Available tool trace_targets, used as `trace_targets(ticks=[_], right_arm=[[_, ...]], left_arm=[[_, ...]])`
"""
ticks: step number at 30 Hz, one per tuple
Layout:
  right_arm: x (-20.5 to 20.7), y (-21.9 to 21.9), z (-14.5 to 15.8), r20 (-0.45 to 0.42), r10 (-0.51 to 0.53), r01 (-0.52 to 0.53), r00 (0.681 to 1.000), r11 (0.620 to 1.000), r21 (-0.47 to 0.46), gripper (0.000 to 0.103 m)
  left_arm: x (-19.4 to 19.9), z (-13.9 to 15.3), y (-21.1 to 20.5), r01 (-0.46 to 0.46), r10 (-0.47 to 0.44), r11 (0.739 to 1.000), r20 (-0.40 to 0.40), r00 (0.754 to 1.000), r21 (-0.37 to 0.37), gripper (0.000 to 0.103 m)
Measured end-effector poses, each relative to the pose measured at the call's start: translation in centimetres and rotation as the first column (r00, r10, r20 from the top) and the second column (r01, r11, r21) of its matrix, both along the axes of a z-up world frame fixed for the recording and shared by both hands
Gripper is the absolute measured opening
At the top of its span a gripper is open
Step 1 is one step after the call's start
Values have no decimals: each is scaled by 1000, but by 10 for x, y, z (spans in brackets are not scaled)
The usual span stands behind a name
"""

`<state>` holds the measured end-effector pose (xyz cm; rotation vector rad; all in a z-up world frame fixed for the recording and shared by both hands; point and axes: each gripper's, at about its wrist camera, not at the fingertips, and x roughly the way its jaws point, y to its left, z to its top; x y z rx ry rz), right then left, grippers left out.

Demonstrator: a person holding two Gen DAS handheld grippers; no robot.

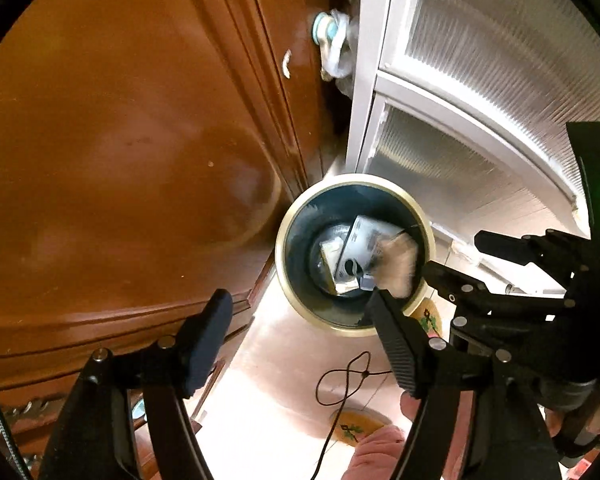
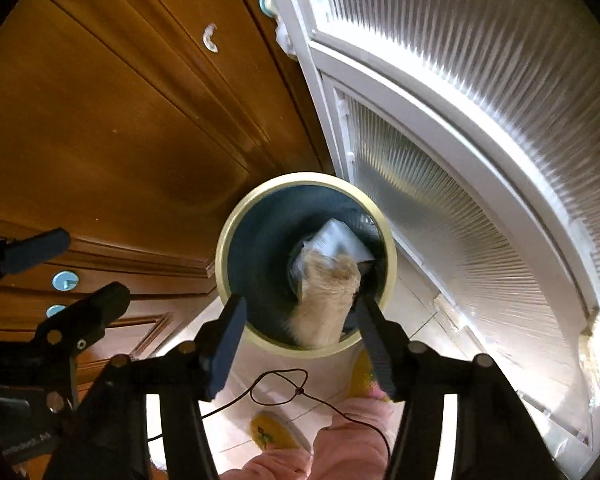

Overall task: Collect trash
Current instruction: 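Open both tools to drop the pouch and scrubber into the bin, then move both tools back up to the counter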

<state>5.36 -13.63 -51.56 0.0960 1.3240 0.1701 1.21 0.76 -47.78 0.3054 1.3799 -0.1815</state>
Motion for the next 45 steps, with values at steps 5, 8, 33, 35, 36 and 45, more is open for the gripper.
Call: trace_targets(ticks=[5, 8, 33, 35, 36, 45], right_arm=[[-4, 2, 23, 18, -9, 9, 1000, 1000, -2, 58], [-11, 1, 47, 34, -22, 23, 999, 1000, -7, 58], [-108, 22, 357, 322, 68, -41, 944, 995, -90, 58], [-109, 21, 374, 353, 69, -40, 933, 995, -89, 58], [-111, 20, 386, 370, 69, -39, 926, 995, -87, 58], [-99, 12, 442, 494, 72, -39, 867, 996, -76, 58]], left_arm=[[-7, 30, -1, -7, 7, 1000, 34, 999, -19, 70], [-12, 59, -2, -7, 9, 1000, 59, 998, -29, 70], [-51, 374, 25, 68, -14, 987, 349, 937, -142, 70], [-53, 404, 24, 85, -20, 984, 379, 925, -155, 70], [-53, 413, 24, 91, -23, 983, 388, 921, -158, 70], [-44, 469, 8, 132, -35, 976, 472, 881, -175, 70]])
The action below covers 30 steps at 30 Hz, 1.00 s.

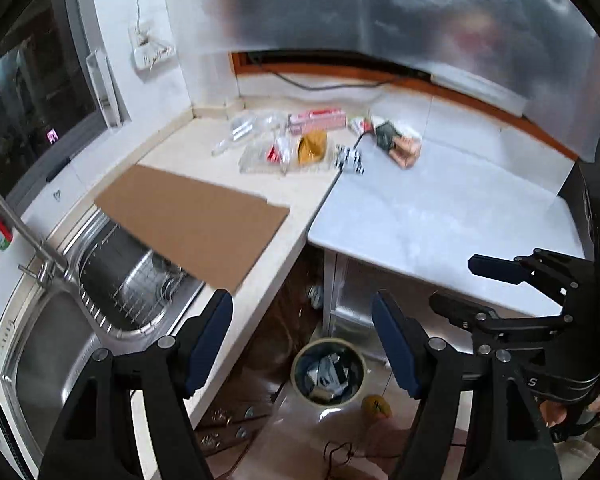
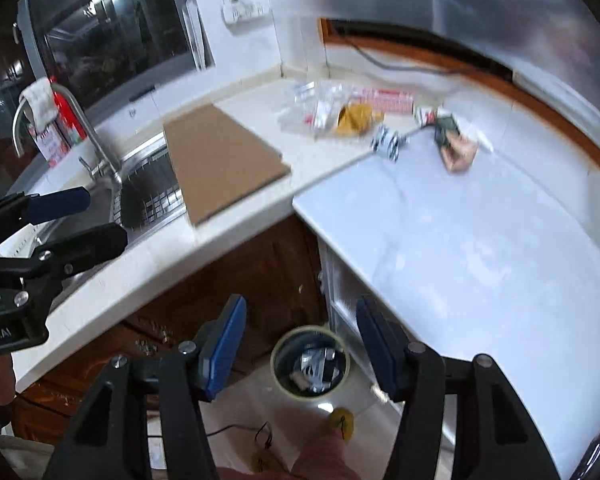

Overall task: Collect trash
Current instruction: 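Move both tools back up to the counter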

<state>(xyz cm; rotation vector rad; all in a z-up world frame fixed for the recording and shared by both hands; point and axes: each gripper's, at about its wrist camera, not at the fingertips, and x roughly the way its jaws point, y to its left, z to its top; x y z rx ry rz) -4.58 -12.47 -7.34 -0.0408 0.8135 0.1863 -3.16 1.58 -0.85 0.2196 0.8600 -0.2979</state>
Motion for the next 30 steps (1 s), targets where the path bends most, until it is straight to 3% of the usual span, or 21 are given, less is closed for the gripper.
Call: trace_targets(ticks=[7, 14, 23, 30], right_arm=[[16, -22, 25, 57, -2, 0, 998, 1000, 29, 58], [56, -60, 26, 40, -41, 39, 998, 998, 55, 58], [126, -121, 21, 26, -129, 128, 991, 990, 53, 58], [192, -170, 14, 9, -195, 194, 981, 980, 46, 58]], left_arm=[[21, 28, -19, 0, -1, 1000, 49, 999, 4, 71], [59, 35, -40, -12, 11, 1000, 53, 999, 12, 72], [134, 9, -81, -22, 21, 999, -22, 1000, -27, 72], [198, -24, -121, 4, -18, 991, -106, 994, -133, 69]])
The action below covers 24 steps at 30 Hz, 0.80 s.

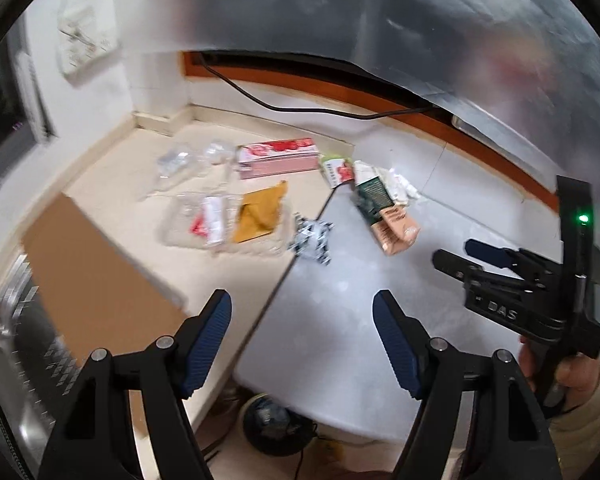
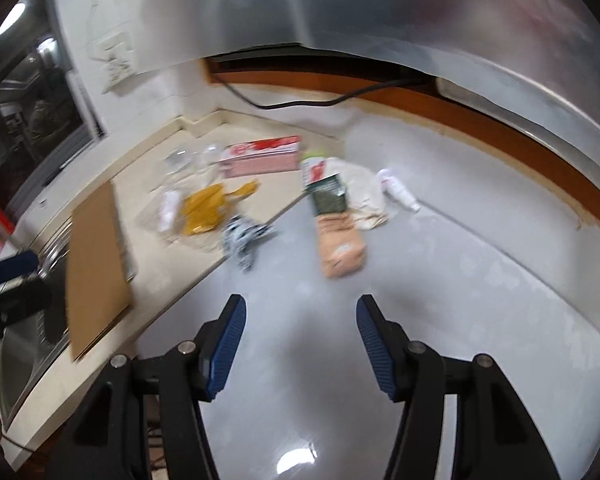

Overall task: Collect trash
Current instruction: 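Move both tools back up to the counter, then grasp the brown-green snack bag with the right tool while the left tool grasps the patterned wrapper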

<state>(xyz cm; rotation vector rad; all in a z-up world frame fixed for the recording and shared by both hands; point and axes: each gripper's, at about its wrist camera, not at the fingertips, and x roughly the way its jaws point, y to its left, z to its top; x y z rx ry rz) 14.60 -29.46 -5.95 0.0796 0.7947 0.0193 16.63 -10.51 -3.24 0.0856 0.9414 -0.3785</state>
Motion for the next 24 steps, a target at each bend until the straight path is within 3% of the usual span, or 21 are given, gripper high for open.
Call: trace_targets(ticks=[2, 9, 13, 16, 24], right_arm=[[23, -12, -7, -19, -14, 15, 1000, 1000, 13, 58], [81, -24, -39, -81, 2, -2, 997, 1000, 6, 58], [101, -22, -60, -111, 17, -17, 994, 1000, -3, 56], [110, -20, -71, -135, 35, -35, 990, 999, 2, 40], [108, -21, -75, -109, 49, -49, 993, 999, 6, 40]], left_arm=[[21, -14, -12, 9, -10, 1000, -35, 999, -20, 60], [75, -55, -43, 27, -33, 999, -138, 990, -44, 46], [95, -68, -61, 52, -58, 998, -157, 986, -40, 45], [106, -76, -71, 61, -62, 998, -155, 986, -8, 45], [132, -100, -78, 60, -52, 998, -189, 981, 36, 45]])
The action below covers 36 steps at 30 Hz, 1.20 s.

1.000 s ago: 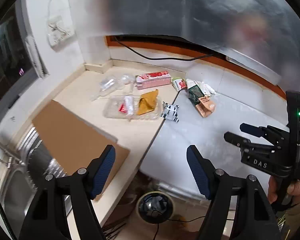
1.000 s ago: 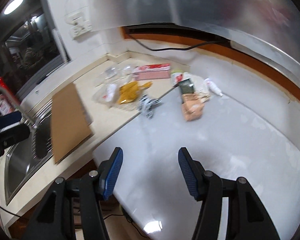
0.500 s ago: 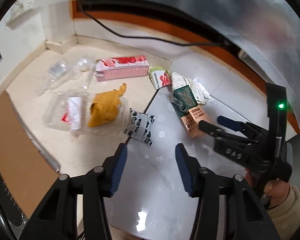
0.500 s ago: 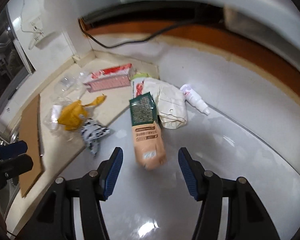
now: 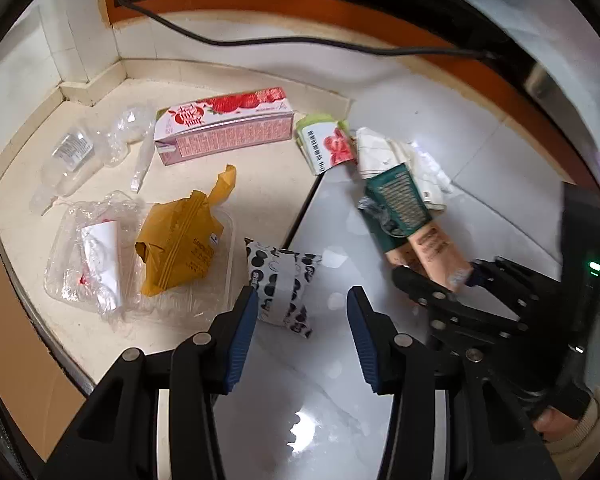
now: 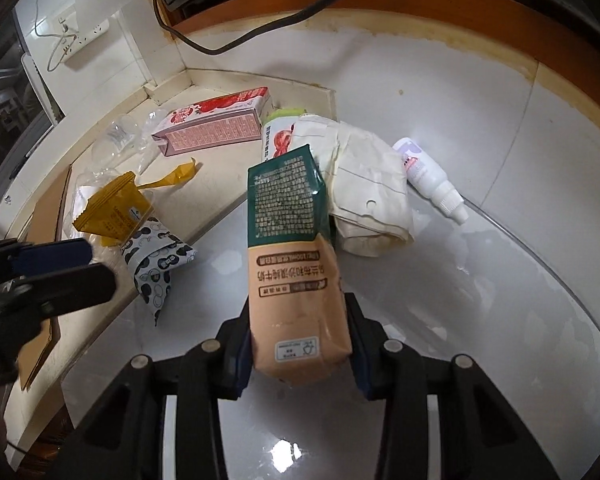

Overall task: Collect trash
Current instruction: 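Grasp the brown-green snack bag with the right tool while the left tool grasps the patterned wrapper, then carry the snack bag and patterned wrapper down over the floor bin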

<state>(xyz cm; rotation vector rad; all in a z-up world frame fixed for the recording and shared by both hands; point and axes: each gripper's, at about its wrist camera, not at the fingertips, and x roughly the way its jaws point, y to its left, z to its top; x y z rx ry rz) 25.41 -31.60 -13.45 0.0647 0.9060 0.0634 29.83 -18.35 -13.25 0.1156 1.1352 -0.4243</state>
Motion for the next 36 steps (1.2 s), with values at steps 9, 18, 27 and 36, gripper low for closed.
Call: trace_targets(ticks=[9, 18, 27, 36], right_arm=[[-10, -8, -1, 10, -18, 18, 1000, 999, 40, 40], [-13, -11, 0, 15, -23, 22, 1000, 998, 53, 40], [-18, -11, -1, 28, -23, 22, 999, 999, 43, 39], [-40, -15, 9, 34, -35, 33, 999, 998, 60, 39]], left_arm=[[15, -20, -5, 0, 1, 998, -11, 1000, 59, 45], [31, -35, -18, 24, -25, 990, 3, 1000, 140, 45], [35, -45, -23, 0, -4, 984, 24, 1000, 180, 39], [-4, -25, -29, 18, -31, 979, 64, 997, 201, 36]])
